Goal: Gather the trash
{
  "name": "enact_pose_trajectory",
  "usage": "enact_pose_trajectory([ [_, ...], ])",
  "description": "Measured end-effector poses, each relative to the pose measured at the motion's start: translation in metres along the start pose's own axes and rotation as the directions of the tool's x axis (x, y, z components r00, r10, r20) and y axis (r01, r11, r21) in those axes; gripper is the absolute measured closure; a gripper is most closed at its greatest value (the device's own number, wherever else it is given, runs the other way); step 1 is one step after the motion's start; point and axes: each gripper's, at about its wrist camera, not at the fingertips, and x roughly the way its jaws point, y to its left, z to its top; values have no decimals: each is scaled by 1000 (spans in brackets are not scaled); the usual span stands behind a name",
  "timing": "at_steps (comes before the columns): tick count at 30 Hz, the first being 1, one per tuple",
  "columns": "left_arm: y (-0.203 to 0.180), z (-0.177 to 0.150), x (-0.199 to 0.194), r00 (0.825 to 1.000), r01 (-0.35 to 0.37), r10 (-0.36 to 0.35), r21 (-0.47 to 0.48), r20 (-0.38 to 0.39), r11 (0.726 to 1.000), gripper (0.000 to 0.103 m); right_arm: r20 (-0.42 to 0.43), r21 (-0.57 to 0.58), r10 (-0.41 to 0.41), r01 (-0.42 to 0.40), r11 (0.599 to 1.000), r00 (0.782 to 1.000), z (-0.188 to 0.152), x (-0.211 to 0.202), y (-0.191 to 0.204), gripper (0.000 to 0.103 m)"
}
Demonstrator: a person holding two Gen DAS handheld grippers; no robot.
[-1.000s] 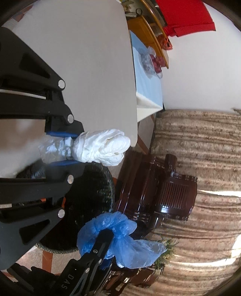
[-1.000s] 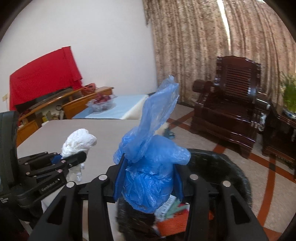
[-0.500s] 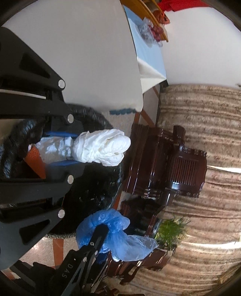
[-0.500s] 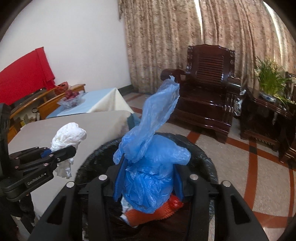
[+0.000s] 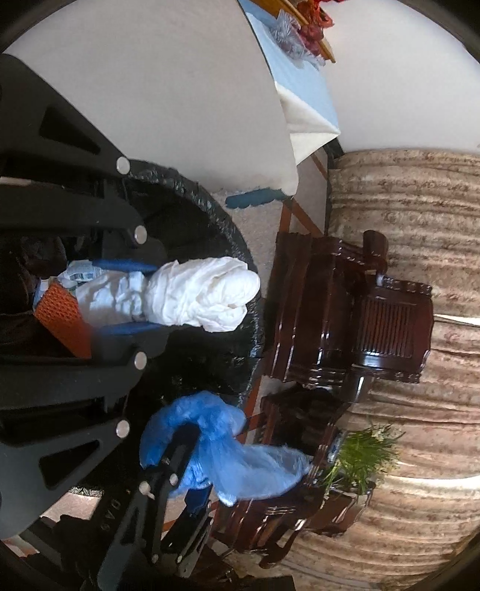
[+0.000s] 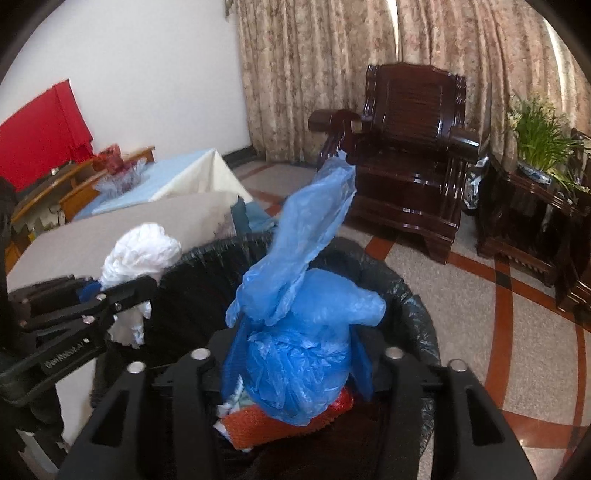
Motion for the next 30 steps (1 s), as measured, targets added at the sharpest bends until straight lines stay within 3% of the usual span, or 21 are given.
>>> enact_pose_trajectory([
  [2,2,-1,3,1000,2,-2,-4,-5,1000,59,-13,5,-7,7,1000,1000,-2,3,-2,39],
  [4,6,-1,2,1000,15,-15,-20,0,1000,49,-15,13,-16,16,1000,1000,-4,3,-5,34],
  [5,8,-1,1,1000,15,-15,-23,3,1000,43,-11,16,-25,26,1000,1000,-5,1,-6,27],
  [9,14,0,-8,1000,9,-8,-39,23,999,34,10,38,-57,56,998,998,-6,-11,-11,11],
  [12,20,2,-20,999,-3,5,-47,45,999,27,24,59,-52,51,997,998,-2,-18,-17,6],
  [14,25,3,-32,998,-23,26,-55,62,998,18,36,63,-46,44,997,998,1,-26,-16,6],
  [17,31,10,-49,996,-40,45,-67,81,997,13,62,58,-28,24,998,998,5,-41,-11,6],
  [30,47,0,-139,981,-131,144,-110,129,985,8,136,-17,97,-95,995,986,17,-104,45,6],
])
